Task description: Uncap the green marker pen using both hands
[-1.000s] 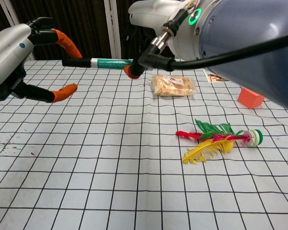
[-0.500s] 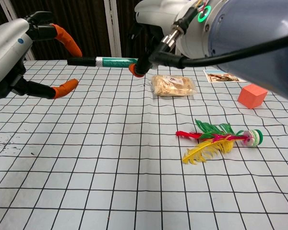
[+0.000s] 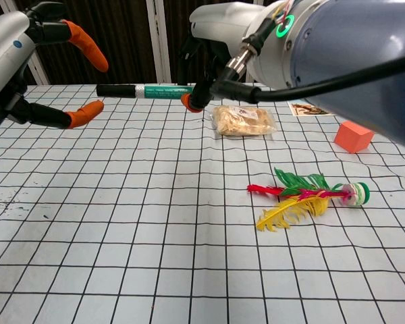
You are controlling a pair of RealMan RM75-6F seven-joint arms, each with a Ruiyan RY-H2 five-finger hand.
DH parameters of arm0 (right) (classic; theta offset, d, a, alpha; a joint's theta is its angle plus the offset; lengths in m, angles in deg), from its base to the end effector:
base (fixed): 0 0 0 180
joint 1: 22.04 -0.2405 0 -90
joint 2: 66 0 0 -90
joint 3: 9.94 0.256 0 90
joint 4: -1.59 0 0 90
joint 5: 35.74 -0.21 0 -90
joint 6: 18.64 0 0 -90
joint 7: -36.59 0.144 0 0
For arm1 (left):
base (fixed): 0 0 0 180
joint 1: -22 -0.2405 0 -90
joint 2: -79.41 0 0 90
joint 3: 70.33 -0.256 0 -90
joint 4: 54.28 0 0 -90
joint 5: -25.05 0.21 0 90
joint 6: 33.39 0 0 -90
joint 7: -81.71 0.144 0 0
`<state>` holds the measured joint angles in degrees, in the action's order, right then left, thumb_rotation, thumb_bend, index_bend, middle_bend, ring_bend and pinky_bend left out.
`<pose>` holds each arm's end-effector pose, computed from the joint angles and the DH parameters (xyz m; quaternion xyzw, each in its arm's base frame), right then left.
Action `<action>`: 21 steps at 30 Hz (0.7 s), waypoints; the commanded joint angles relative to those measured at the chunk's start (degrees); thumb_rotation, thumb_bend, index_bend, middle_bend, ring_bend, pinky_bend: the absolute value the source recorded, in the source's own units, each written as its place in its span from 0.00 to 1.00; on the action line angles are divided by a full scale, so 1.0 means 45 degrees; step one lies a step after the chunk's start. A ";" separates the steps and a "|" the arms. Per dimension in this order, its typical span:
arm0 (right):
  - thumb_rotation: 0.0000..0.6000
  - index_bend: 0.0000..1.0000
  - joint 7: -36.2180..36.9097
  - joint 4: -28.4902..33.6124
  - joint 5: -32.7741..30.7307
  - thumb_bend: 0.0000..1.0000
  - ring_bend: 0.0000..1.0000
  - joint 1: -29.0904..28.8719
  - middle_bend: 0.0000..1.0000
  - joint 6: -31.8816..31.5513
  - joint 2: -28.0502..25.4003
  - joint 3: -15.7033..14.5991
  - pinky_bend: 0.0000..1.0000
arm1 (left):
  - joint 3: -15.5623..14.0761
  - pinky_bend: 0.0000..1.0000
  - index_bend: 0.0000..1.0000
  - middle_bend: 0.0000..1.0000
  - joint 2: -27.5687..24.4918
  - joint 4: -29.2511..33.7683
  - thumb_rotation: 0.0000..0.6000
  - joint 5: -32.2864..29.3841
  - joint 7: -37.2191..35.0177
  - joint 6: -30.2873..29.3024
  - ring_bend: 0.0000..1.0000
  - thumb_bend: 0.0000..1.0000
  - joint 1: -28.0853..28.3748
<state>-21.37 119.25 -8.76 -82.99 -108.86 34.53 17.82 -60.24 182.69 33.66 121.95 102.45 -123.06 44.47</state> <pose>0.0368 -0.2879 0.0074 0.6713 -0.4430 0.4028 0.4368 -0.1147 0.2398 0.0058 -0.5722 -0.2811 -0.6173 0.4610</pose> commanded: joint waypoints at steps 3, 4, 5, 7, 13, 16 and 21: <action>1.00 0.66 0.0101 -0.0034 -0.0032 0.44 0.09 -0.0019 0.06 0.0032 -0.0018 -0.0057 0.00 | -0.0022 0.00 0.45 0.29 0.0073 -0.0069 1.00 -0.0040 -0.0044 0.0032 0.00 0.41 0.0037; 1.00 0.66 0.0129 -0.0026 -0.0022 0.44 0.09 -0.0022 0.06 0.0038 -0.0024 -0.0065 0.00 | -0.0030 0.00 0.46 0.29 0.0095 -0.0092 1.00 -0.0039 -0.0049 0.0032 0.00 0.41 0.0046; 1.00 0.66 0.0147 -0.0023 -0.0012 0.44 0.09 -0.0029 0.06 0.0040 -0.0030 -0.0076 0.00 | -0.0037 0.00 0.46 0.29 0.0112 -0.0117 1.00 -0.0033 -0.0043 0.0026 0.00 0.41 0.0052; 1.00 0.66 0.0179 -0.0011 0.0019 0.44 0.09 -0.0047 0.06 0.0040 -0.0040 -0.0093 0.00 | -0.0062 0.00 0.46 0.29 0.0141 -0.0152 1.00 -0.0029 -0.0014 0.0033 0.00 0.41 0.0063; 1.00 0.66 0.0253 0.0032 0.0025 0.44 0.09 -0.0068 0.06 0.0012 -0.0080 -0.0099 0.00 | -0.0057 0.00 0.47 0.30 0.0203 -0.0179 1.00 -0.0034 -0.0039 -0.0011 0.00 0.44 0.0083; 1.00 0.66 0.0296 0.0066 0.0028 0.44 0.09 -0.0059 0.06 0.0002 -0.0109 -0.0120 0.00 | -0.0053 0.00 0.48 0.30 0.0208 -0.0202 1.00 -0.0040 -0.0019 -0.0013 0.00 0.45 0.0093; 1.00 0.66 0.0393 0.0072 0.0038 0.44 0.09 -0.0044 0.06 0.0013 -0.0144 -0.0172 0.00 | -0.0040 0.00 0.49 0.30 0.0256 -0.0263 1.00 -0.0064 -0.0037 0.0002 0.00 0.45 0.0135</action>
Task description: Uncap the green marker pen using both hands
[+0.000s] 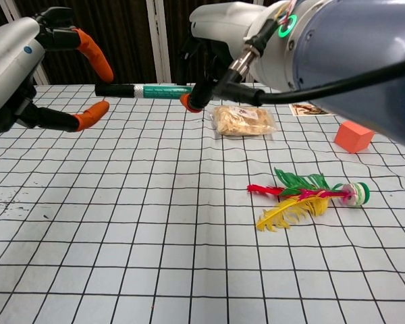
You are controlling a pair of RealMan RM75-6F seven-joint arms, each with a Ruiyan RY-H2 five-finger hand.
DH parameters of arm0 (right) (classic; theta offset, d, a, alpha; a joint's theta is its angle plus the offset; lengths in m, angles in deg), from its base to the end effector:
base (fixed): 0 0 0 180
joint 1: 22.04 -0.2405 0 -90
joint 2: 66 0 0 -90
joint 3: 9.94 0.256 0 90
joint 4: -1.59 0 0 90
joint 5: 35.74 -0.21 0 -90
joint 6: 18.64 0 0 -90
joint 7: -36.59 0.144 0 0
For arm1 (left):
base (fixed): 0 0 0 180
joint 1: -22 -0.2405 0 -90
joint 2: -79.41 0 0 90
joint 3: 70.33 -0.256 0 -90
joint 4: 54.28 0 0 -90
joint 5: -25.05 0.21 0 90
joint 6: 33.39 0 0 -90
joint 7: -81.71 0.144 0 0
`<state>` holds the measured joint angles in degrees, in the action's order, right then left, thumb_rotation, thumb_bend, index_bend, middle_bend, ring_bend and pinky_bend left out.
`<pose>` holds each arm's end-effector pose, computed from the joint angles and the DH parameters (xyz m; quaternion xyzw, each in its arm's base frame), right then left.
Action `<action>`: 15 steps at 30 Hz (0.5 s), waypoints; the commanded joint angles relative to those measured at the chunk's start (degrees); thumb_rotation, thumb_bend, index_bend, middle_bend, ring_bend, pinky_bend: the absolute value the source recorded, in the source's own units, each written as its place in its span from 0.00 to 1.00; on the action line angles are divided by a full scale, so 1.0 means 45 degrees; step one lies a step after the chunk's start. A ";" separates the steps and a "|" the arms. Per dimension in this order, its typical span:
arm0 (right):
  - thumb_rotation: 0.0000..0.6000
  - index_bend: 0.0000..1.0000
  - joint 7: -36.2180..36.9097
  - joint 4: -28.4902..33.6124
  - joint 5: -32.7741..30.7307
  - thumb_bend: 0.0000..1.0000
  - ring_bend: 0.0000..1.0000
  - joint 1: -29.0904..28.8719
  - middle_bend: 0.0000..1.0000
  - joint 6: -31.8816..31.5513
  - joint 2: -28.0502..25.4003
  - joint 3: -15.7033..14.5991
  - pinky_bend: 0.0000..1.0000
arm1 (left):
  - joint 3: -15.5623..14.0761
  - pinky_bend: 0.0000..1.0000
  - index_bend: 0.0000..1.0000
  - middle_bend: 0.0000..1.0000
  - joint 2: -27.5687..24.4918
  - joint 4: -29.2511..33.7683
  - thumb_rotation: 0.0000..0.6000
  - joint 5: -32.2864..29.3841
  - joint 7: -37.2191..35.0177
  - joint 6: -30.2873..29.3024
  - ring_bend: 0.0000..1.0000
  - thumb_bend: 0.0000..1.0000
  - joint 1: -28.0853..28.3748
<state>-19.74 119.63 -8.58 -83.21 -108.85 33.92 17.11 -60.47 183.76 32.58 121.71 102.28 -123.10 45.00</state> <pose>0.0360 -0.2871 0.0083 0.6697 -0.4462 0.4077 0.4315 -0.1126 0.2402 0.0003 -0.5736 -0.2824 -0.6177 0.4580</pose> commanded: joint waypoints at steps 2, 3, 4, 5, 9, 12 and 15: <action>1.00 0.66 0.0038 -0.0024 -0.0013 0.44 0.09 0.0002 0.06 0.0017 -0.0026 -0.0036 0.00 | 0.0025 0.00 0.49 0.30 0.0045 -0.0054 1.00 -0.0029 -0.0019 0.0021 0.00 0.45 0.0037; 1.00 0.66 0.0053 -0.0028 -0.0017 0.44 0.09 0.0001 0.06 0.0027 -0.0034 -0.0041 0.00 | 0.0034 0.00 0.49 0.30 0.0058 -0.0077 1.00 -0.0043 -0.0023 0.0031 0.00 0.45 0.0050; 1.00 0.66 0.0069 -0.0031 -0.0015 0.44 0.09 0.0001 0.06 0.0031 -0.0037 -0.0040 0.00 | 0.0042 0.00 0.49 0.30 0.0069 -0.0095 1.00 -0.0053 -0.0026 0.0039 0.00 0.45 0.0059; 1.00 0.66 0.0077 -0.0038 -0.0014 0.44 0.09 -0.0003 0.06 0.0037 -0.0043 -0.0051 0.00 | 0.0054 0.00 0.49 0.30 0.0087 -0.0118 1.00 -0.0059 -0.0041 0.0037 0.00 0.45 0.0072; 1.00 0.66 0.0110 -0.0056 -0.0003 0.44 0.09 -0.0018 0.06 0.0061 -0.0055 -0.0082 0.00 | 0.0086 0.00 0.49 0.30 0.0135 -0.0217 1.00 -0.0088 -0.0061 0.0030 0.00 0.45 0.0102; 1.00 0.66 0.0133 -0.0075 -0.0010 0.44 0.09 -0.0037 0.06 0.0084 -0.0053 -0.0097 0.00 | 0.0128 0.00 0.49 0.31 0.0169 -0.0289 1.00 -0.0087 -0.0103 0.0004 0.00 0.45 0.0138; 1.00 0.66 0.0161 -0.0083 -0.0005 0.44 0.09 -0.0053 0.06 0.0089 -0.0047 -0.0102 0.00 | 0.0138 0.00 0.49 0.31 0.0191 -0.0333 1.00 -0.0059 -0.0102 -0.0029 0.00 0.45 0.0164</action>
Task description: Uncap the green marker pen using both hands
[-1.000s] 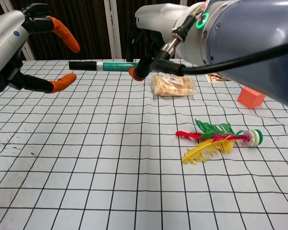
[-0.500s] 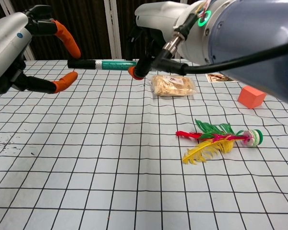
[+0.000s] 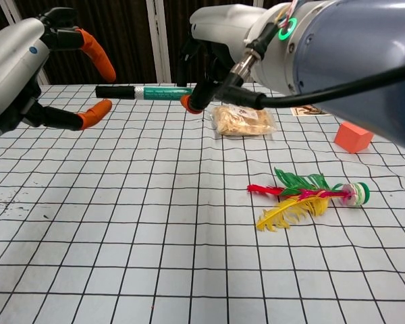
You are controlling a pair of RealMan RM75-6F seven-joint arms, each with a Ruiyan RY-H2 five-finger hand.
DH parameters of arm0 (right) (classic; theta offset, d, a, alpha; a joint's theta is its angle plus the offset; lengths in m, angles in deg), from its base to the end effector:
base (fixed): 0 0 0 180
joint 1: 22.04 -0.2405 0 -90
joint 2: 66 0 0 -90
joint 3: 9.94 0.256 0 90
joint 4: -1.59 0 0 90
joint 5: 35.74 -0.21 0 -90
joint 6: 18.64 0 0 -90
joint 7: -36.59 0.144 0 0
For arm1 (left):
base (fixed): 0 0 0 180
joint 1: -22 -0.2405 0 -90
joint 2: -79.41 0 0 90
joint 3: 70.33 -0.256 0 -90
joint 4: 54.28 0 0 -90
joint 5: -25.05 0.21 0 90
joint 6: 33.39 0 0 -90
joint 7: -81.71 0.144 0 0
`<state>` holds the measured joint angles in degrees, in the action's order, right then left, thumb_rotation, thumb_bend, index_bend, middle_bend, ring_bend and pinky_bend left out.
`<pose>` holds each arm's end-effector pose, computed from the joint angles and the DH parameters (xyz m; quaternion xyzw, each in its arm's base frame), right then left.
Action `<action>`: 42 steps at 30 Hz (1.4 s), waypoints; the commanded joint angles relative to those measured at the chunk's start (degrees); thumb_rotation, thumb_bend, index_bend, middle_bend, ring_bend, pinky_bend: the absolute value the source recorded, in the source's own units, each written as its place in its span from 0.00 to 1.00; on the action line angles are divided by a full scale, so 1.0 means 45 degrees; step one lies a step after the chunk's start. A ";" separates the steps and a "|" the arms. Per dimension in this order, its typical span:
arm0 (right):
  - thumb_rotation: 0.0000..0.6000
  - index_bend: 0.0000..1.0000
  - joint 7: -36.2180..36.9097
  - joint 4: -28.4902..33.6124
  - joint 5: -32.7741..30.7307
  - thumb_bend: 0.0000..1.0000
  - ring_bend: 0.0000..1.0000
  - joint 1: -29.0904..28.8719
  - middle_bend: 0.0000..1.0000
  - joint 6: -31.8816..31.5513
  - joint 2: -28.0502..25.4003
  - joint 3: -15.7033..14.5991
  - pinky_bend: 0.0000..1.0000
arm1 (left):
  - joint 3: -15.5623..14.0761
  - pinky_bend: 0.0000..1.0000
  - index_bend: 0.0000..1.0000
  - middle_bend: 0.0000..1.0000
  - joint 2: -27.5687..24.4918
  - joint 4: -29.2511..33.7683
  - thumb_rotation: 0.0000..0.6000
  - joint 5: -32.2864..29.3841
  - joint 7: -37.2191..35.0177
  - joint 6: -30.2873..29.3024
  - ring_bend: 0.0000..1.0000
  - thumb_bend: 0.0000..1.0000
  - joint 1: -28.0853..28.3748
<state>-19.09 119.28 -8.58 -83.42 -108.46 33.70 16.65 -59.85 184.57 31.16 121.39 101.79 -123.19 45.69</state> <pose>0.0353 -0.2878 0.0070 0.6712 -0.4455 0.4076 0.4300 -0.1116 0.2446 -0.0019 -0.5708 -0.2801 -0.6200 0.4598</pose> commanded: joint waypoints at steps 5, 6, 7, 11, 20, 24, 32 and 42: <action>1.00 0.66 0.0049 -0.0035 -0.0025 0.44 0.09 -0.0021 0.06 0.0002 0.0014 -0.0019 0.00 | -0.0006 0.00 0.51 0.32 0.0042 -0.0058 1.00 -0.0022 0.0013 -0.0006 0.00 0.47 0.0032; 1.00 0.67 0.0052 -0.0039 -0.0028 0.44 0.09 -0.0024 0.06 0.0000 0.0014 -0.0020 0.00 | -0.0008 0.00 0.52 0.33 0.0045 -0.0060 1.00 -0.0035 0.0000 -0.0004 0.00 0.47 0.0031; 1.00 0.67 0.0059 -0.0043 -0.0033 0.44 0.09 -0.0025 0.06 0.0000 0.0011 -0.0023 0.00 | -0.0007 0.00 0.52 0.33 0.0053 -0.0080 1.00 -0.0045 0.0001 -0.0003 0.00 0.47 0.0035; 1.00 0.67 0.0079 -0.0041 -0.0001 0.44 0.09 -0.0033 0.06 -0.0016 0.0004 -0.0047 0.00 | -0.0032 0.00 0.52 0.33 0.0105 -0.0168 1.00 -0.0079 -0.0062 -0.0022 0.00 0.47 0.0033; 1.00 0.67 0.0137 -0.0066 0.0013 0.44 0.09 0.0000 0.06 -0.0059 -0.0032 -0.0091 0.00 | -0.0009 0.00 0.52 0.33 0.0149 -0.0209 1.00 -0.0031 -0.0048 -0.0099 0.00 0.47 0.0080; 1.00 0.67 0.0174 -0.0052 0.0034 0.44 0.09 0.0020 0.06 -0.0057 -0.0057 -0.0112 0.00 | 0.0000 0.00 0.53 0.34 0.0163 -0.0231 1.00 -0.0033 -0.0052 -0.0100 0.00 0.49 0.0108; 1.00 0.67 0.0207 -0.0010 0.0043 0.44 0.09 0.0058 0.06 -0.0084 -0.0123 -0.0130 0.00 | 0.0050 0.00 0.54 0.33 0.0244 -0.0306 1.00 -0.0041 -0.0114 -0.0170 0.00 0.49 0.0148; 1.00 0.67 0.0258 0.0063 0.0071 0.44 0.09 0.0096 0.06 -0.0091 -0.0192 -0.0153 0.00 | 0.0024 0.00 0.52 0.32 0.0238 -0.0394 1.00 -0.0002 -0.0116 -0.0152 0.00 0.49 0.0217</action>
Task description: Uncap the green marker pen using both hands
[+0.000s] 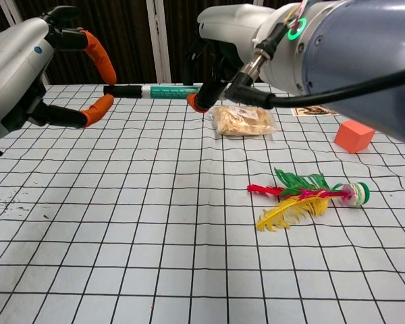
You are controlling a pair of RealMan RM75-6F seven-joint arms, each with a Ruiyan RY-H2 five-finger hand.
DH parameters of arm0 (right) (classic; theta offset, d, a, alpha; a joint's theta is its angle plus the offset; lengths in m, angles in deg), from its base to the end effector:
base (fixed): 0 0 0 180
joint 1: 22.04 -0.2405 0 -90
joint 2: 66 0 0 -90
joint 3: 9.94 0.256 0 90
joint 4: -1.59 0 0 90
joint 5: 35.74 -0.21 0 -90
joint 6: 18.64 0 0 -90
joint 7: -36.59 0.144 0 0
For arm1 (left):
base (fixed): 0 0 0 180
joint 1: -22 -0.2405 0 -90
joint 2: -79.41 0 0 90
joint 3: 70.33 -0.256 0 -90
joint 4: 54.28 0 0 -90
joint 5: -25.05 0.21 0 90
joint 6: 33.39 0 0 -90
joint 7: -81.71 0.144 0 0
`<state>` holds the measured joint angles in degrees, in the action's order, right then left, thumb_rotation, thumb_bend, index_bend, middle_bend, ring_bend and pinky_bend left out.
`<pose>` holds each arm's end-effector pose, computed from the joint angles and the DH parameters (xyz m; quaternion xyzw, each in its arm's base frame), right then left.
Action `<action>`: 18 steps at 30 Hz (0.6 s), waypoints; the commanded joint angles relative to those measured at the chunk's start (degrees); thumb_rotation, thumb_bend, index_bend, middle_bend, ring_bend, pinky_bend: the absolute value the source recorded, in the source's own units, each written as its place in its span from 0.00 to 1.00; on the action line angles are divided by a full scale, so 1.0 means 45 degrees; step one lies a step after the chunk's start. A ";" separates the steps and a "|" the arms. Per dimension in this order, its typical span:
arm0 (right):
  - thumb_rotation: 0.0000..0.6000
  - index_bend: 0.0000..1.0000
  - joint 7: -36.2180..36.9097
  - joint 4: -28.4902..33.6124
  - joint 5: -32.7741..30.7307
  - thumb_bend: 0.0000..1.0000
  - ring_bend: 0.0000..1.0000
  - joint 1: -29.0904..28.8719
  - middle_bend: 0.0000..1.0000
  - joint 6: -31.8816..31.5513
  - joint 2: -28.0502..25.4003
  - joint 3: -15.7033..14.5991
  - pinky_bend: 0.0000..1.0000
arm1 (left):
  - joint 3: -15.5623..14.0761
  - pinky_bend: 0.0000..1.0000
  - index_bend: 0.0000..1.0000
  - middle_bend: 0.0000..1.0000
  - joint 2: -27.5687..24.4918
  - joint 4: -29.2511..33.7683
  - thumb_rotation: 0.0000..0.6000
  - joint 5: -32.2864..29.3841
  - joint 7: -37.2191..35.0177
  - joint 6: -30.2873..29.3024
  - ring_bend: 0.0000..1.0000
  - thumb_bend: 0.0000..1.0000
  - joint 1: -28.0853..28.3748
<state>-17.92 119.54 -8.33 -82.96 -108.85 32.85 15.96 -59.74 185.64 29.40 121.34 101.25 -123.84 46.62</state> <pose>0.0299 -0.2890 0.0097 0.6658 -0.4486 0.4087 0.4340 -0.1096 0.2473 -0.0054 -0.5687 -0.2750 -0.6246 0.4593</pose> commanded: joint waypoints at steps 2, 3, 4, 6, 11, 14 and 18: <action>1.00 0.67 -0.0008 0.0031 0.0026 0.44 0.09 -0.0015 0.06 -0.0008 -0.0005 0.0000 0.00 | -0.0012 0.00 0.51 0.32 -0.0002 -0.0028 1.00 0.0015 0.0025 -0.0011 0.00 0.49 0.0012; 1.00 0.67 -0.0015 0.0040 0.0021 0.44 0.09 -0.0019 0.06 -0.0008 -0.0008 0.0002 0.00 | -0.0020 0.00 0.51 0.32 -0.0006 -0.0025 1.00 0.0007 0.0005 -0.0008 0.00 0.49 0.0009; 1.00 0.67 -0.0033 0.0051 0.0025 0.44 0.09 -0.0027 0.06 -0.0017 -0.0016 0.0002 0.00 | -0.0021 0.00 0.50 0.31 -0.0011 -0.0030 1.00 0.0007 -0.0006 -0.0019 0.00 0.49 0.0007; 1.00 0.67 -0.0046 0.0066 0.0024 0.44 0.09 -0.0038 0.06 -0.0025 -0.0018 0.0009 0.00 | -0.0015 0.00 0.47 0.31 -0.0020 -0.0039 1.00 0.0019 -0.0025 -0.0046 0.00 0.49 0.0009; 1.00 0.67 -0.0039 0.0067 0.0010 0.44 0.09 -0.0054 0.06 -0.0017 -0.0018 0.0017 0.00 | -0.0027 0.00 0.44 0.30 -0.0065 -0.0031 1.00 0.0006 -0.0017 -0.0038 0.00 0.49 0.0013; 1.00 0.67 -0.0022 0.0047 0.0014 0.44 0.09 -0.0057 0.06 -0.0002 -0.0013 0.0005 0.00 | -0.0037 0.00 0.45 0.30 -0.0084 -0.0030 1.00 -0.0021 -0.0004 -0.0031 0.00 0.49 0.0005; 1.00 0.67 -0.0001 0.0035 0.0028 0.44 0.10 -0.0054 0.06 -0.0020 -0.0015 0.0010 0.00 | -0.0051 0.00 0.48 0.32 -0.0070 -0.0037 1.00 0.0020 -0.0023 -0.0036 0.00 0.49 0.0033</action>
<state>-17.93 119.69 -8.21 -83.21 -108.94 32.78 16.00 -59.96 185.30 29.26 121.37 101.17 -123.97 46.74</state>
